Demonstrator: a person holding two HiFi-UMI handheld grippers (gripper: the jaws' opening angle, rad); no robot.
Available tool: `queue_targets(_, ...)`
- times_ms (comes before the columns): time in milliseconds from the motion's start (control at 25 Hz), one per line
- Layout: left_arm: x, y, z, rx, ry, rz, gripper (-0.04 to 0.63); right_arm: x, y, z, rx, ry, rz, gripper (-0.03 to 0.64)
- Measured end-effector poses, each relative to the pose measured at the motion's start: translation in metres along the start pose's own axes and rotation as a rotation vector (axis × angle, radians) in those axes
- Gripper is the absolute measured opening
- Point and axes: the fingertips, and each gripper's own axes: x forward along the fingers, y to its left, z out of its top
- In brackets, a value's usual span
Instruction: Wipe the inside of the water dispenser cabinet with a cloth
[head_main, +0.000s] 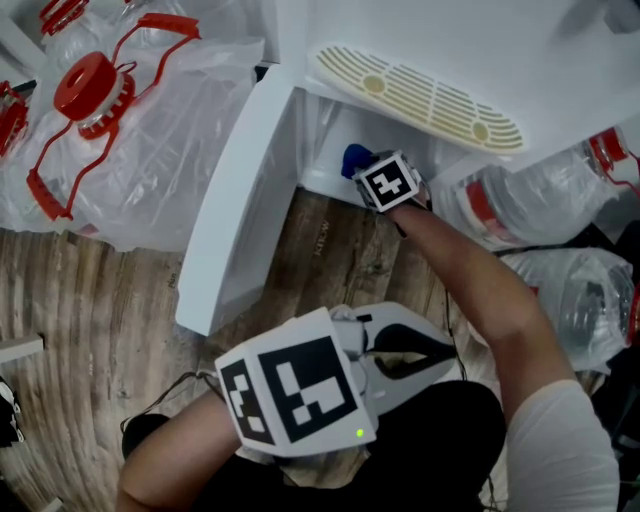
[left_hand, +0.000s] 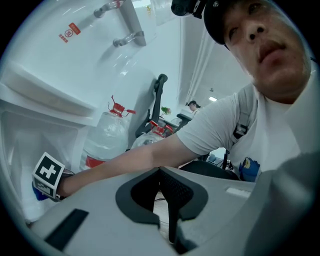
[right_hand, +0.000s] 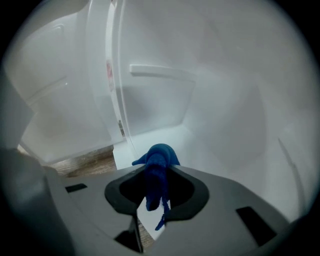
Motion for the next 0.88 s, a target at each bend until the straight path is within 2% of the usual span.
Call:
queue_targets(280, -0.001, -0.002, 0.002, 0.008, 0.002, -0.001, 0.003, -0.012, -0.044, 0.024, 0.157, -0.103, -0.165, 0.084)
queue_targets(360, -0.002, -0.002, 0.002, 0.007, 0.001, 0.0, 0.003, -0.002, -0.052, 0.03, 0.198, -0.118, -0.174, 0.084)
queue_targets(440, -0.002, -0.002, 0.001, 0.004, 0.002, 0.001, 0.003, 0.011, -0.05, 0.025, 0.253, -0.084, -0.158, 0.084)
queue_targets(480, -0.002, -0.002, 0.0, 0.003, 0.003, 0.002, 0.003, 0.015, -0.049, 0.014, 0.29, -0.031, -0.159, 0.084)
queue_targets(560, -0.003, -0.002, -0.002, 0.001, 0.005, 0.004, 0.003, 0.019, -0.052, -0.009, 0.349, 0.086, -0.193, 0.084)
queue_targets(600, -0.003, -0.003, -0.002, 0.0, 0.005, 0.005, 0.003, 0.02, -0.057, -0.013, 0.355, 0.107, -0.219, 0.084)
queue_targets(760, -0.004, -0.004, -0.003, -0.003, 0.002, 0.003, 0.003, 0.024, -0.066, -0.014, 0.331, 0.1, -0.263, 0.084)
queue_targets(880, -0.005, -0.005, -0.002, -0.002, -0.001, 0.0, 0.003, 0.017, -0.052, -0.022, 0.37, 0.121, -0.218, 0.084)
